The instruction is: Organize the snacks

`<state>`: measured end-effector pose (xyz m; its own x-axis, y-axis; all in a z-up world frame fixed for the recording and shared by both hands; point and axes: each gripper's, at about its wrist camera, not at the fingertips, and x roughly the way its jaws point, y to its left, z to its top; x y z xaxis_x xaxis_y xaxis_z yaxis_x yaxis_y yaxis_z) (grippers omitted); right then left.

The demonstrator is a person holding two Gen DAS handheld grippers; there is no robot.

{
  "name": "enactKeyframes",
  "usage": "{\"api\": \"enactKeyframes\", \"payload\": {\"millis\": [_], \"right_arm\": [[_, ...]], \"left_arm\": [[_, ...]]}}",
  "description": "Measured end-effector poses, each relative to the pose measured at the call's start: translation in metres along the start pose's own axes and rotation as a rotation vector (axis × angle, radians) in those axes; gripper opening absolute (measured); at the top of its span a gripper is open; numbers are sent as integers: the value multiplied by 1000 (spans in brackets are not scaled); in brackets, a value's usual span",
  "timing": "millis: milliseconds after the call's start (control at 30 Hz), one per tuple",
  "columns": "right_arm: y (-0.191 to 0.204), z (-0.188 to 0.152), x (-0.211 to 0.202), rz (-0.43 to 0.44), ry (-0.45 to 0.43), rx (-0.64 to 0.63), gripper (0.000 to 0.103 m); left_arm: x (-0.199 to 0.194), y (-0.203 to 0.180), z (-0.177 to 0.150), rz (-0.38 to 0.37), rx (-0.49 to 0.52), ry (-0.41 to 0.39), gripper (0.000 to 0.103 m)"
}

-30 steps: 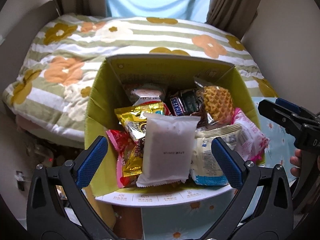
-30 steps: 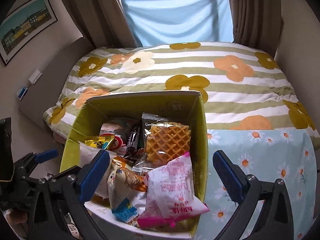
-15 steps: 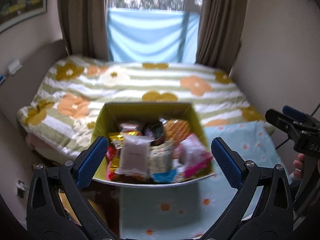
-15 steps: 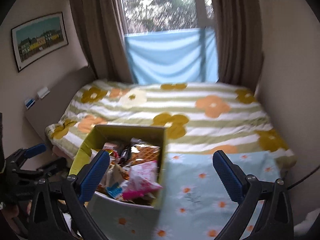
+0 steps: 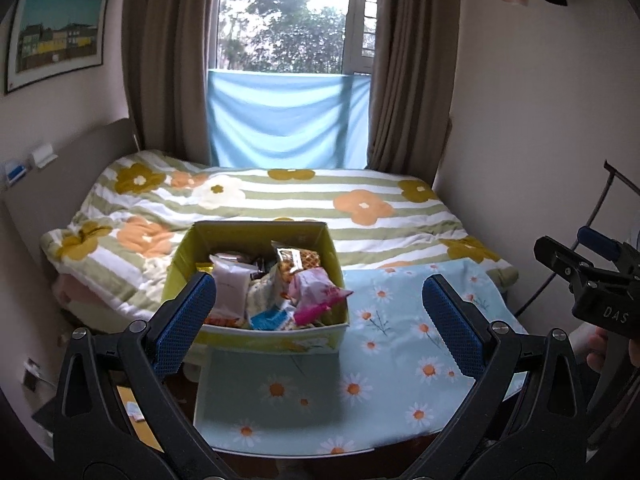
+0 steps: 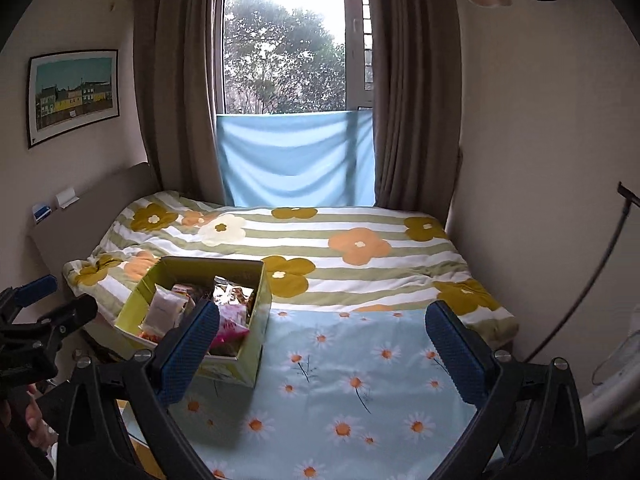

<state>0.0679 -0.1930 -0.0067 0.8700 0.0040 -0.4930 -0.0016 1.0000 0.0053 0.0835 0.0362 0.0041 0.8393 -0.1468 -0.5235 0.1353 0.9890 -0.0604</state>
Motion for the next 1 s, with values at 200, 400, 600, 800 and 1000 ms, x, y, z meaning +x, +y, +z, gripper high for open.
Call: {"api": "enactKeyframes", "payload": {"millis": [200,400,600,800,1000], "right_arm": [[-8,-13,-14,-16,-10,8,102],[-12,-16,-18,-20,-20,22,102],[-13,-18,-21,-29,-27,28,102],[-15,-20,-22,-32,-27,34,102],[-14,-22,-21,-29,-18,35,102]], "left_arm": [[-16,-15,-5,-1,14,-21,103],[-21,-21,-5,1,32,-30,103],[-23,-19,-3,-3,31,-38,103],[-24,-21,-3,-1,32,-40,103],[-25,-21,-3,2,29,-42,103]]}}
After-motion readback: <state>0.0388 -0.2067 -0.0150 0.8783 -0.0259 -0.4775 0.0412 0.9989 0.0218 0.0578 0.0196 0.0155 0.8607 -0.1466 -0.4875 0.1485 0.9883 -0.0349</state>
